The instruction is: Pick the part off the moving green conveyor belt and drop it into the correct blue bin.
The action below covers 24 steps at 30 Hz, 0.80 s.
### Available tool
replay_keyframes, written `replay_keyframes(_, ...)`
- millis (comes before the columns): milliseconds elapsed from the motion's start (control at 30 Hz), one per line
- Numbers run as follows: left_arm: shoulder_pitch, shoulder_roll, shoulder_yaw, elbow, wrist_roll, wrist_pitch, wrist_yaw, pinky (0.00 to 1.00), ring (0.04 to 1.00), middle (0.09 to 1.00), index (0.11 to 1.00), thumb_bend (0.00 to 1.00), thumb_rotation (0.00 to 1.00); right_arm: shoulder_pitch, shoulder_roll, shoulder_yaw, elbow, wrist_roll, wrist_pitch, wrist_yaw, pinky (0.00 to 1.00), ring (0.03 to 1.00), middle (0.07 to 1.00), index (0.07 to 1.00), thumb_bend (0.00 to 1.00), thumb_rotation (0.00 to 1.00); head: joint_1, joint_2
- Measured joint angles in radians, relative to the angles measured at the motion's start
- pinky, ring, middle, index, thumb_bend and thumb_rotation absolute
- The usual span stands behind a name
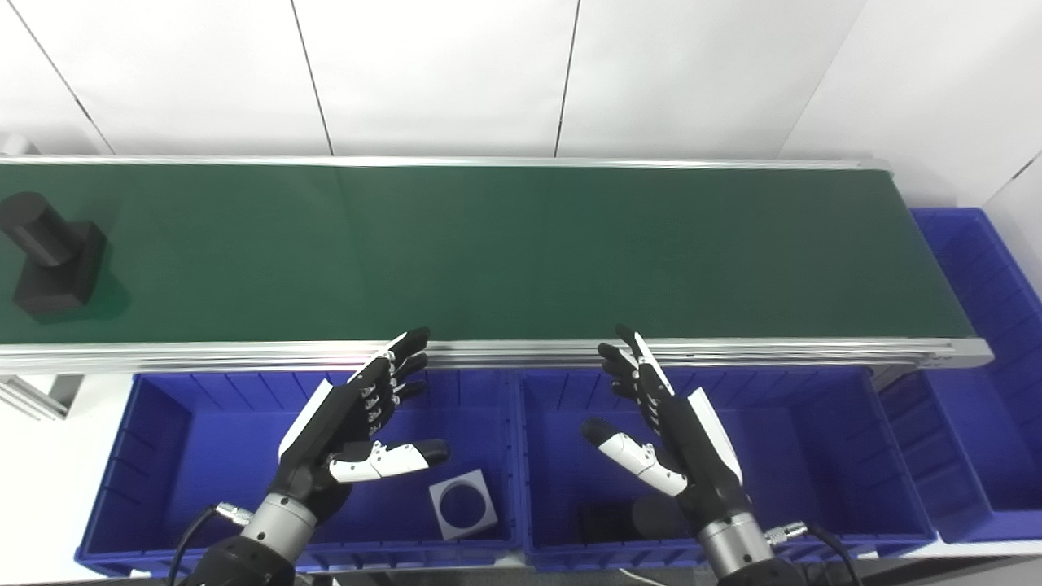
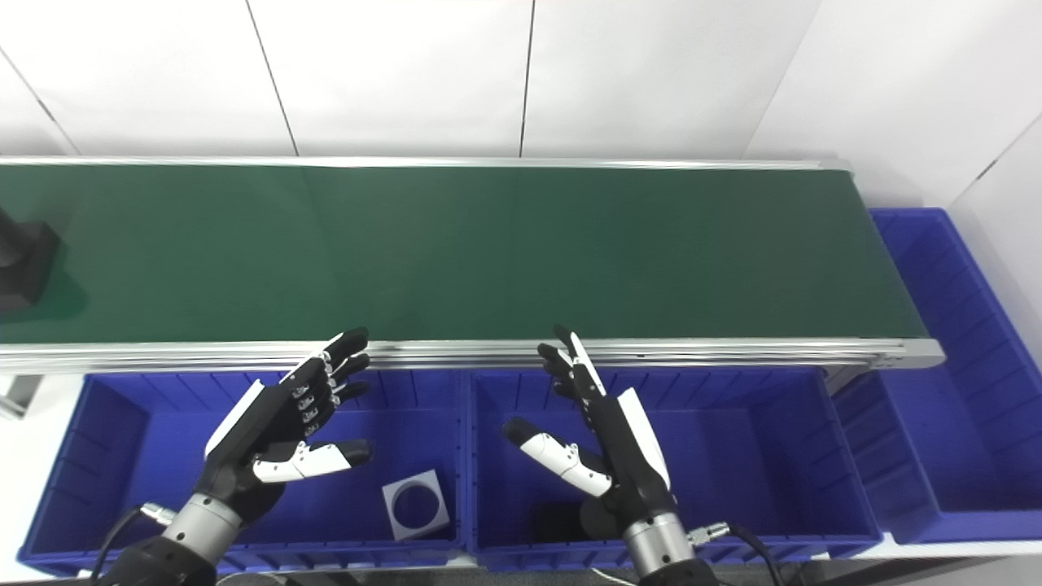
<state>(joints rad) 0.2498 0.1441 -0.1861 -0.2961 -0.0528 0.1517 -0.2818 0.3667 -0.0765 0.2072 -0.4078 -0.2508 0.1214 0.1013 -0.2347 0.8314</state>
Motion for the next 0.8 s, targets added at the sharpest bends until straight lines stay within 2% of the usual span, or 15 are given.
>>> replay_keyframes(33,0.0,0.002,0.0,0.0,0.004,0.0,0.0,0.87,0.934,0.957,0.917,0.79,0.51,0.0,0.0,0.0,0.0,0.0,0.0,0.0,0.88,0.908,0.911,0.999,0.75,0.71,0.0,0.002)
replay_keyframes(100,0.0,0.008,-0.001,0.0,0.023,-0.003,0.0,0.86,0.932,0.956,0.917,0.78,0.54,0.0,0.0,0.0,0.0,-0.001,0.0,0.0,0.88,0.909,0.913,0.999,0.75,0.71,-0.002,0.002)
replay_keyframes(200,0.0,0.015,-0.001,0.0,0.041,-0.011,0.0,0.86,0.926,0.951,0.916,0.76,0.65,0.0,0.0,0.0,0.0,-0.001,0.0,0.0,0.88,0.913,0.914,0.999,0.75,0.71,0.0,0.002)
replay_keyframes(333,0.0,0.008,0.004,0.001,0.018,-0.017,0.0,0.89,0.931,0.95,0.909,0.7,0.75,0.0,0.0,0.001,0.0,-0.002,0.0,0.003,0.88,0.913,0.915,0.998,0.74,0.71,-0.002,0.002)
replay_keyframes(467,0.0,-0.001,0.007,0.003,-0.003,-0.017,0.0,0.89,0.923,0.94,0.901,0.72,0.83,0.0,0.0,0.002,0.0,-0.005,0.0,0.004,0.88,0.909,0.913,0.998,0.75,0.71,-0.002,0.003)
replay_keyframes(667,0.0,-0.019,0.012,0.011,-0.006,-0.03,0.0,0.89,0.917,0.933,0.892,0.79,0.87,-0.001,-0.001,0.002,0.0,-0.004,0.0,0.01,0.88,0.912,0.916,0.999,0.74,0.71,0.0,0.003)
replay_keyframes(800,0.001,-0.021,0.017,0.018,-0.015,-0.035,0.0,0.89,0.917,0.932,0.889,0.79,0.87,-0.001,-0.001,0.001,0.0,-0.004,0.001,0.011,0.88,0.917,0.916,0.998,0.75,0.72,-0.002,0.003)
